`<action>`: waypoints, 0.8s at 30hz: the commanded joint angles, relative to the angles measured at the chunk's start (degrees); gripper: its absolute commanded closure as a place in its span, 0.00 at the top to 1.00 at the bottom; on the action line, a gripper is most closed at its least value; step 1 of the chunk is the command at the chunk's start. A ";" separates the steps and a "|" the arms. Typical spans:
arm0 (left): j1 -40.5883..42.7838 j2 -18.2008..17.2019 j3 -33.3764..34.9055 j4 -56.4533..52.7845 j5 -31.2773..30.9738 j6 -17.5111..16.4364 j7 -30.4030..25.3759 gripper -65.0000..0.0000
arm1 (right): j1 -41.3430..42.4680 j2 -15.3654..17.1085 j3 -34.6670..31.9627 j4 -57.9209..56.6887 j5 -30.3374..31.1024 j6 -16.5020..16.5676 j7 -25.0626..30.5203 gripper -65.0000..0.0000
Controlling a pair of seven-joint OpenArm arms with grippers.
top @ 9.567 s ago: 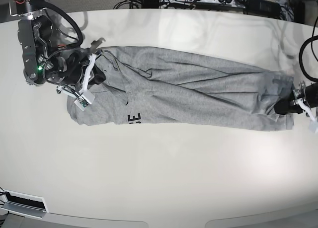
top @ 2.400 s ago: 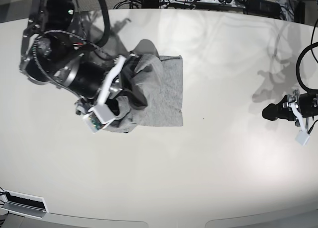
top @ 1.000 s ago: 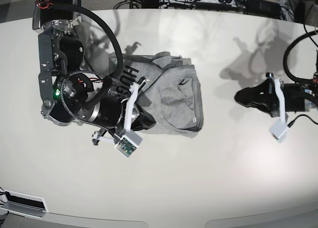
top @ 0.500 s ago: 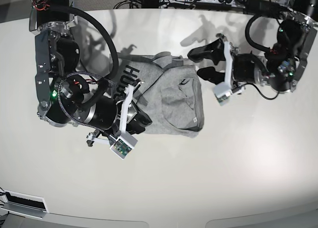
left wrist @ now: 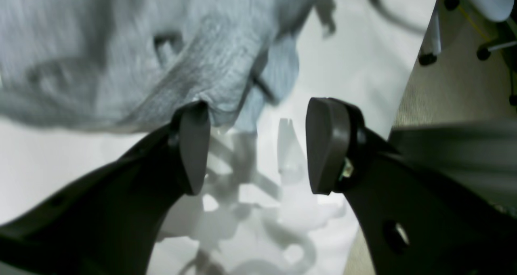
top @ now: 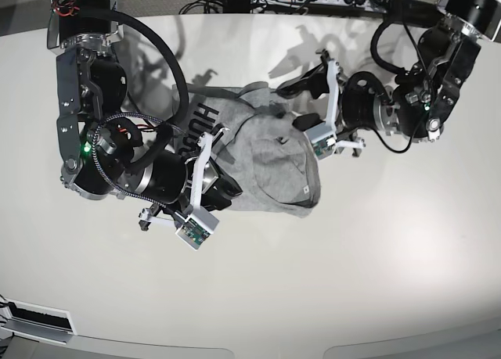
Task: Layout the t-shirt on the table in an organized manner, then fold the t-shirt properly
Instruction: 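Grasp the folded shirt edge with the left gripper beside the right gripper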
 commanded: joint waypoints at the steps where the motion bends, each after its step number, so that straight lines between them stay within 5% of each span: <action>1: -1.51 -0.46 -0.44 0.85 -1.16 -0.30 -0.66 0.59 | 1.07 0.04 0.20 0.90 0.83 0.28 1.31 0.23; 10: -2.95 -0.37 -0.44 0.48 1.42 3.32 -0.04 0.56 | 0.92 0.02 0.20 0.90 0.68 0.28 1.31 0.23; 12: -2.95 -0.37 -0.42 0.44 1.44 3.32 -0.24 0.40 | 0.81 0.02 0.20 0.90 0.70 0.28 1.31 0.23; 15: -2.97 -0.35 -0.44 0.44 2.45 3.34 -0.31 0.00 | 0.79 0.04 0.20 0.90 0.66 0.28 1.31 0.23; 24: -2.97 -0.59 -1.31 2.67 1.29 5.86 4.48 0.00 | 0.76 0.04 0.20 0.90 0.63 0.28 1.31 0.23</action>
